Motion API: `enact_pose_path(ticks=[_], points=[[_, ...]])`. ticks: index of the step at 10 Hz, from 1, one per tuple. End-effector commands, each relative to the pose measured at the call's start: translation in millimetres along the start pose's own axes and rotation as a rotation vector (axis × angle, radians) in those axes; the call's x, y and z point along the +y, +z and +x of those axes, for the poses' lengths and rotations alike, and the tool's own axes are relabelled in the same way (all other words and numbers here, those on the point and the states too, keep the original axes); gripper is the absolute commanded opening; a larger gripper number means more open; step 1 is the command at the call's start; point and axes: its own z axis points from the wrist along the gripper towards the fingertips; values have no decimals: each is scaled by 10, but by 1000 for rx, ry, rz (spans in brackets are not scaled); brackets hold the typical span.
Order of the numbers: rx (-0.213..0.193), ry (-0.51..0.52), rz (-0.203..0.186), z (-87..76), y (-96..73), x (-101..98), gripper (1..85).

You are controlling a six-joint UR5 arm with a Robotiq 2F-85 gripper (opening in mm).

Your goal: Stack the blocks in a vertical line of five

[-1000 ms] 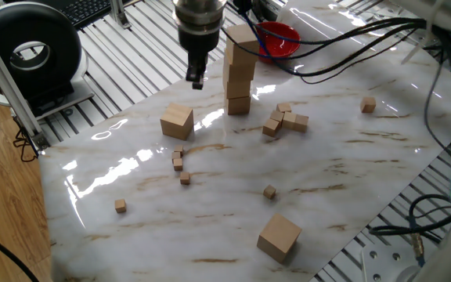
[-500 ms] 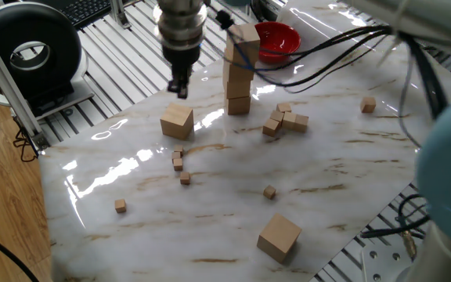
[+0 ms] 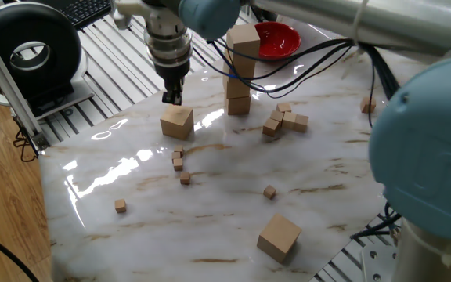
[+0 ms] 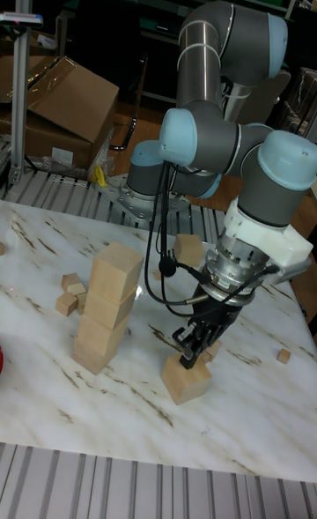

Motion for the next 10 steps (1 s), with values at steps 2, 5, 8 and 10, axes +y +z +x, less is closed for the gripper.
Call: enact_pose_path(ticks=[2,5,8,10], points=[[-20,-23,-78,-45,53,110,757],[2,-5,-62,20,35,52,810],[0,34,-74,27,25,56,850],[2,76,-109,24,30,142,850]])
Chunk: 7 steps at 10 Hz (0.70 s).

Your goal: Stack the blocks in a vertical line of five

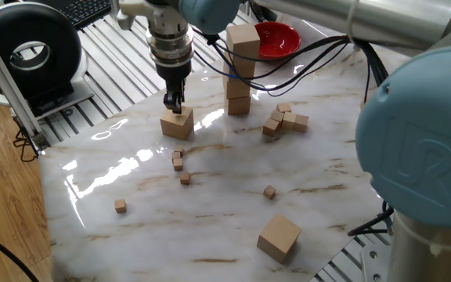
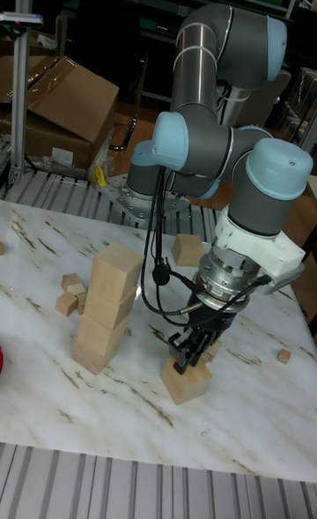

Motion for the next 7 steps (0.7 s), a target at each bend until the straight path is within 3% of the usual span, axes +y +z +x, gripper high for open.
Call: enact_pose_path(ticks=[1,6,7], points=[[-19,79,-71,-49,-2,153,850],[-12,80,-69,-43,174,99,850],[-20,92,-83,-75,189,142,850]])
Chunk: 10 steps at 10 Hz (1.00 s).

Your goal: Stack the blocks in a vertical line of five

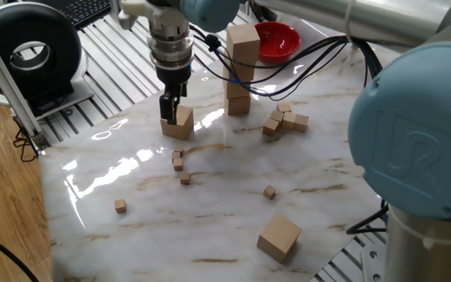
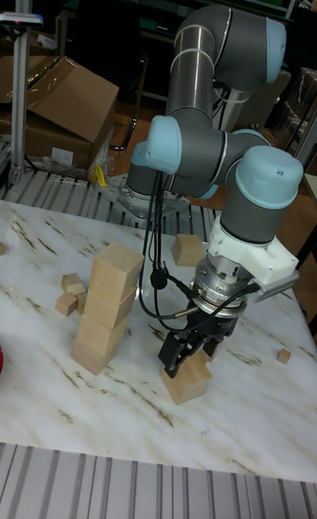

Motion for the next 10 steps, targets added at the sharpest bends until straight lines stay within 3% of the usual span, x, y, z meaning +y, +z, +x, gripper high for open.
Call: enact_pose_path(ticks=[1,3,7,10], points=[[-16,36,-31,-53,71,58,850],[-33,87,-57,-113,96,138,850],[-29,129,-47,-106,181,88,850],[-24,139,-19,-88,243,2,787]])
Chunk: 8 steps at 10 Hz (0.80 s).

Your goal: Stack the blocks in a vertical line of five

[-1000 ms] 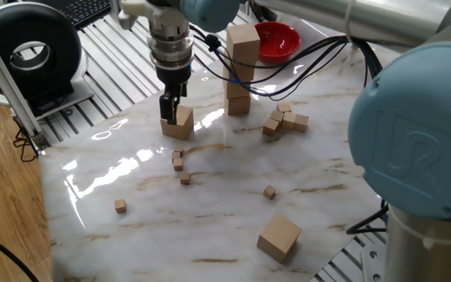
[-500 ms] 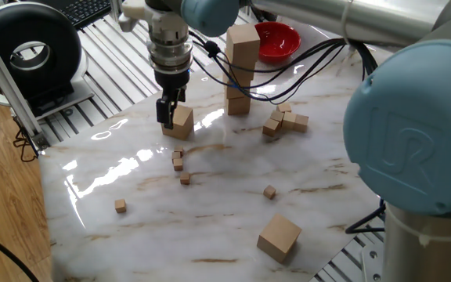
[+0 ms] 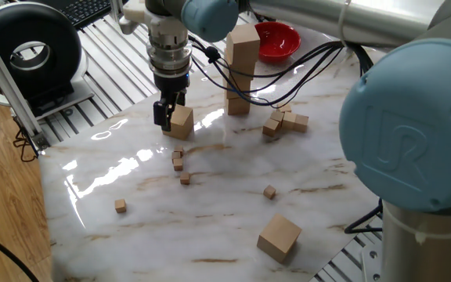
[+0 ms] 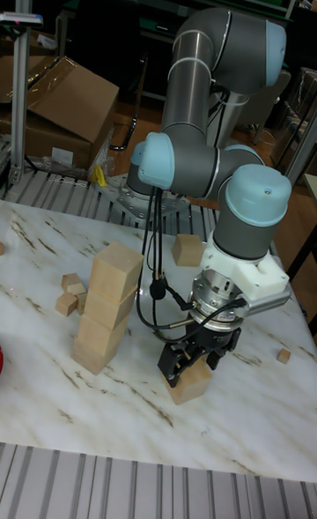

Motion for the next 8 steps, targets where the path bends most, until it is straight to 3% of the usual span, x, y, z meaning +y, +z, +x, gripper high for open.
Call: enact_pose_path(ticks=[1,3,6,7,8], points=[[2,28,14,6,48,-65,760],[7,46,20,20,54,-82,693],[-7,112,-2,-38,31,15,517],[3,129,5,-12,18,1,430],[22,130,36,51,12,-115,403]])
